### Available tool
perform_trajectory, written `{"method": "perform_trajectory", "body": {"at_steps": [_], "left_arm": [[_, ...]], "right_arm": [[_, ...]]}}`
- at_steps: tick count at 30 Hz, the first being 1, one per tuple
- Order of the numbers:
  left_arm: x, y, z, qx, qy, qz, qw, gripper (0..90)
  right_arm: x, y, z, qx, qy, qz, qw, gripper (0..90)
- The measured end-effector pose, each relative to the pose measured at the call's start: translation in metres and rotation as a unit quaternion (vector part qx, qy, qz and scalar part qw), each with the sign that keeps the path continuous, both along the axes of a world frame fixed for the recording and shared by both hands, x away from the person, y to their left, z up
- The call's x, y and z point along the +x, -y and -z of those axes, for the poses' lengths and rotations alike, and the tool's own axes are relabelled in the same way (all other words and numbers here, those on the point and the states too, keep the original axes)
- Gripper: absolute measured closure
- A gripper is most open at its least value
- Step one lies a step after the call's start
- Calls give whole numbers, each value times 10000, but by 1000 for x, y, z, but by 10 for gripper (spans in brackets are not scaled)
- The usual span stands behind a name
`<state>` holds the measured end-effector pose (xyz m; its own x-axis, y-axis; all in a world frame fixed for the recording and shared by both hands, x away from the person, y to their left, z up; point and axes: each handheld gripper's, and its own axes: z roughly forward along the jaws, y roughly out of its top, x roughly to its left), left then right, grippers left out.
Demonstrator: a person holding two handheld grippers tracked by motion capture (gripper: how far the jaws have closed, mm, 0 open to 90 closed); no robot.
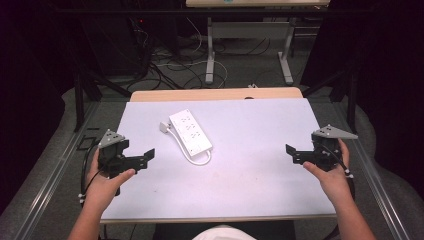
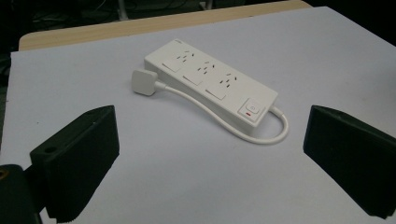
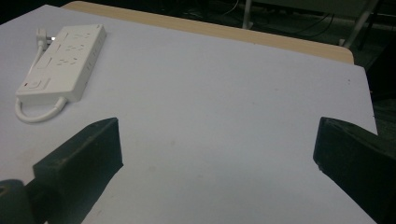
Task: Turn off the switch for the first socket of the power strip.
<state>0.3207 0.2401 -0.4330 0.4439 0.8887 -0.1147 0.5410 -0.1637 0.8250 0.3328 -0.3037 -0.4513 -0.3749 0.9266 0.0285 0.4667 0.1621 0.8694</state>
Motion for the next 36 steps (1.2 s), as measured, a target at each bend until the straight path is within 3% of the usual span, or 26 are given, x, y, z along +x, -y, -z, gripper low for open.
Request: {"method": "perform_trajectory", "body": {"at_steps": [19, 21, 26, 33, 36], "left_arm": [[24, 13, -22, 262, -78, -33, 9996, 66], [27, 16, -22, 176, -74, -90, 9998, 77], [36, 20, -24, 218, -78, -105, 9997, 107], [49, 26, -26, 465, -34, -133, 9988, 155], [54, 27, -27, 473, -27, -128, 9988, 161]], "right_arm": [[0, -2, 2, -15, -17, -50, 10000, 22], [1, -2, 3, -15, -42, -54, 10000, 23], [1, -3, 4, -36, -39, -62, 10000, 24], [1, -4, 5, -38, -40, -69, 10000, 31], [1, -4, 6, -19, -55, -60, 10000, 33]]}}
